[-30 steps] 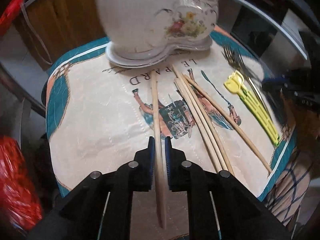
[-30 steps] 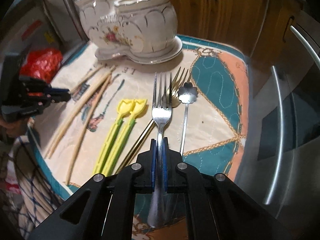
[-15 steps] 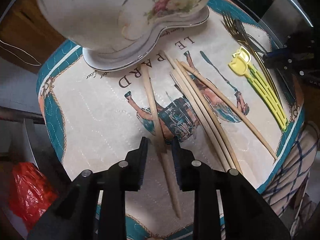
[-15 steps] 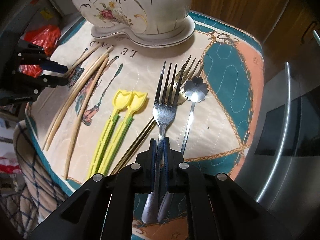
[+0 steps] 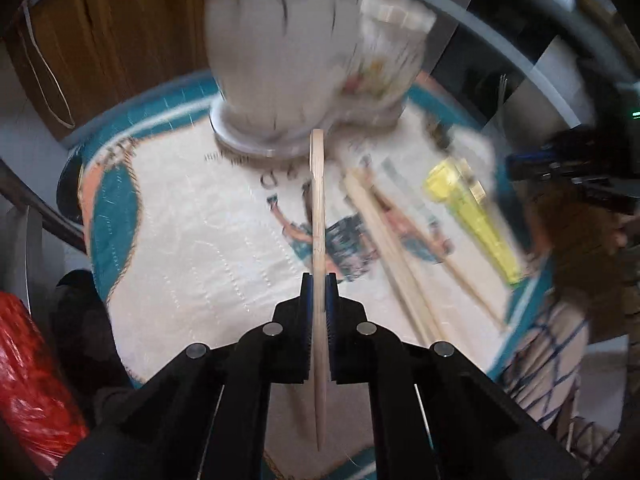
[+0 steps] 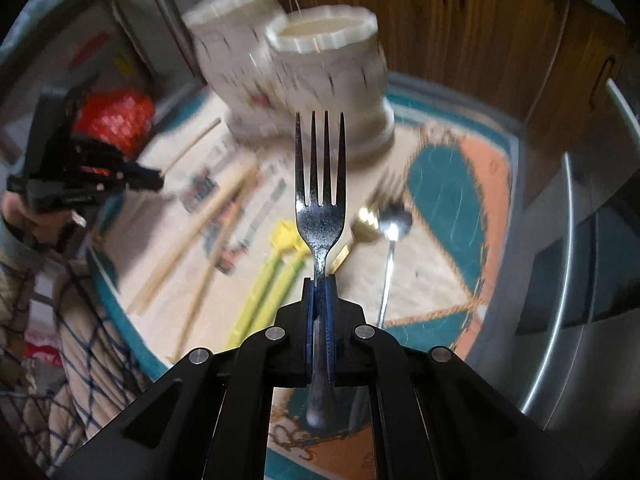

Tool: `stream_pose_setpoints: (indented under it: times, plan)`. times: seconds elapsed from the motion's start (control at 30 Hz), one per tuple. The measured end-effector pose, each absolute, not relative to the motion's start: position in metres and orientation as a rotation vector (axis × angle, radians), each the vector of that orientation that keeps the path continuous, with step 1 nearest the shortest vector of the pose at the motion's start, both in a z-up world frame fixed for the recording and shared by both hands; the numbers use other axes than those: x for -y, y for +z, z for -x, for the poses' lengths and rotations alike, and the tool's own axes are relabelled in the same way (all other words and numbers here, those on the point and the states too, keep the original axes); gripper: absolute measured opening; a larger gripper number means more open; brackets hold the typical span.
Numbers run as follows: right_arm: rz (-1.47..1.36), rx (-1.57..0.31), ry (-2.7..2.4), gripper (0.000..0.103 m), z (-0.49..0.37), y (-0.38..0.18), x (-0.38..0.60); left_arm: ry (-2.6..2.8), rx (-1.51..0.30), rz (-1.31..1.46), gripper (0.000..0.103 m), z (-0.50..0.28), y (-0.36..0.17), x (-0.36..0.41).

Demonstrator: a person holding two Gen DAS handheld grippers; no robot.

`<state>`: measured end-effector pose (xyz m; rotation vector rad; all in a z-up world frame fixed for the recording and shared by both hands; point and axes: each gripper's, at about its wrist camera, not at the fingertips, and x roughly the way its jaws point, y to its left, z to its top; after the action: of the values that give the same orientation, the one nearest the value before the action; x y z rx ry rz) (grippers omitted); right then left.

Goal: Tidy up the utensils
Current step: 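Lift the chopstick with the left tool while the right tool lifts the fork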

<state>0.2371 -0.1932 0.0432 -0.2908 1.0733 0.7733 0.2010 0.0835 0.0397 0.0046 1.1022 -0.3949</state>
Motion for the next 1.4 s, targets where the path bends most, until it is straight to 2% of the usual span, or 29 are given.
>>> stream_pose_setpoints:
  times: [0.33, 0.57, 0.83, 1.07, 1.4]
  plan:
    - [0.111, -0.719, 0.761, 0.006, -0.231, 0.101, 0.185, -0.329, -0.478, 0.063, 0.006, -0.152, 0.132, -0.093]
    - [0.041, -0.497, 0.718, 0.006, -0.233, 0.120, 0.169, -0.278, -0.165, 0.157, 0.006, -0.174, 0.172, -0.091]
    - [-0.049, -0.379, 0.705, 0.006, -0.271, 0.135, 0.164, -0.233, -0.075, 0.233, 0.006, -0.231, 0.190, -0.094]
    - [-0.057, -0.311, 0.675, 0.006, -0.292, 0.148, 0.146, -0.185, -0.071, 0.225, 0.006, -0.259, 0.174, -0.088]
    - [0.080, -0.444, 0.624, 0.006, -0.307, 0.091, 0.116, -0.171, -0.178, 0.152, 0.006, -0.253, 0.140, -0.075]
